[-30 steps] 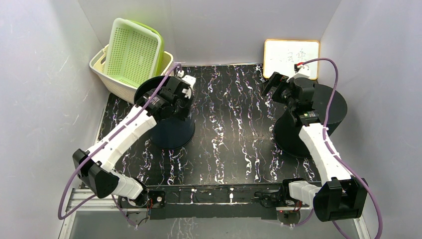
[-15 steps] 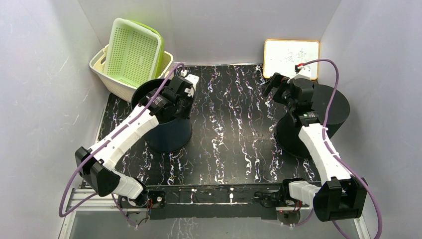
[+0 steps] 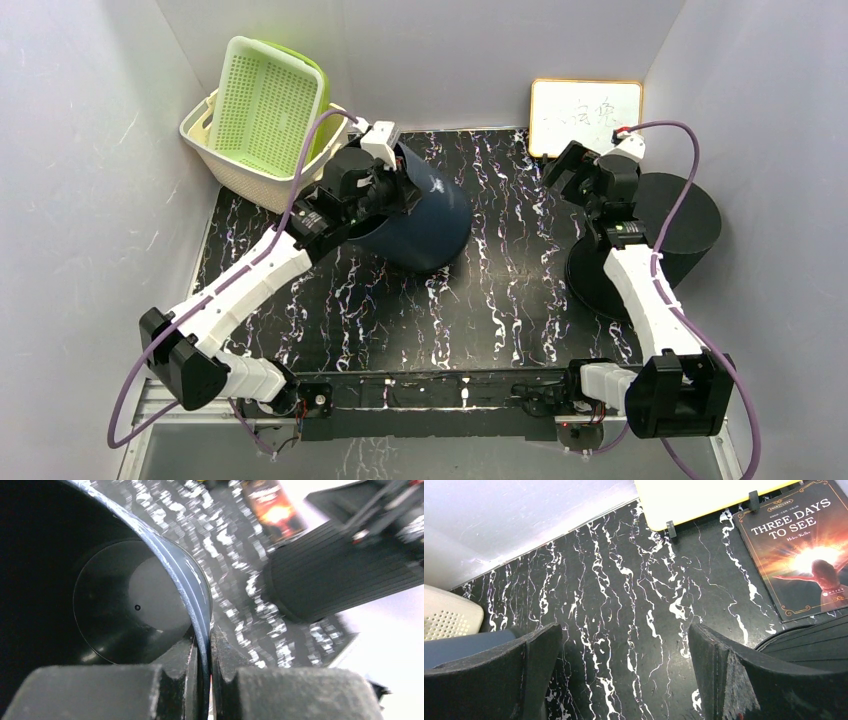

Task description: Turn the large container upside down

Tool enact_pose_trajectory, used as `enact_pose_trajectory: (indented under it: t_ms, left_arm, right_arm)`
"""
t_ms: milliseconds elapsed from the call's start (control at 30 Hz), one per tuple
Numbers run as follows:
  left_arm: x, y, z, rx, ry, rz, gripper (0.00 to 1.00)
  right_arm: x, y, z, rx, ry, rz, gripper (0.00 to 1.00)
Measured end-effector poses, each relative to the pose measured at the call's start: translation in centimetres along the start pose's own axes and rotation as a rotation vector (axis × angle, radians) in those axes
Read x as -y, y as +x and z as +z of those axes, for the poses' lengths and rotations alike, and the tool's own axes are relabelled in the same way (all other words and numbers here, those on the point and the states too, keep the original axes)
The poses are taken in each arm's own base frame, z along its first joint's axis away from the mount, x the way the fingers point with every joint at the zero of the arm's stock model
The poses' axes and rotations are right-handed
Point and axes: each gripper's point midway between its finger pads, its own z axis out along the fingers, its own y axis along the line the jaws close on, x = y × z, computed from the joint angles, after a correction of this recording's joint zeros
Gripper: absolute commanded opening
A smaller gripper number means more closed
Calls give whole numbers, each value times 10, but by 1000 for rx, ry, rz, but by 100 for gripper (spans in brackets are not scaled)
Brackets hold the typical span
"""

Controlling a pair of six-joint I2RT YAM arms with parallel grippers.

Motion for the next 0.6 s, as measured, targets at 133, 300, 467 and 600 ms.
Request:
enact_pose_trajectory:
  t_ms: [133, 300, 467, 600]
  left_arm:
    - [27, -15, 10, 111, 142, -113, 0]
    - [47, -10, 23, 193, 290, -249, 0]
    - [49, 0, 27, 271, 374, -344, 0]
    - [46, 6, 26, 319, 403, -392, 0]
  right_arm:
    - [6, -3, 4, 3, 18, 13, 98]
    - [9, -4, 6, 2, 27, 27, 98]
    - [8, -5, 6, 5, 24, 28, 98]
    - [8, -6, 6, 7, 23, 29, 98]
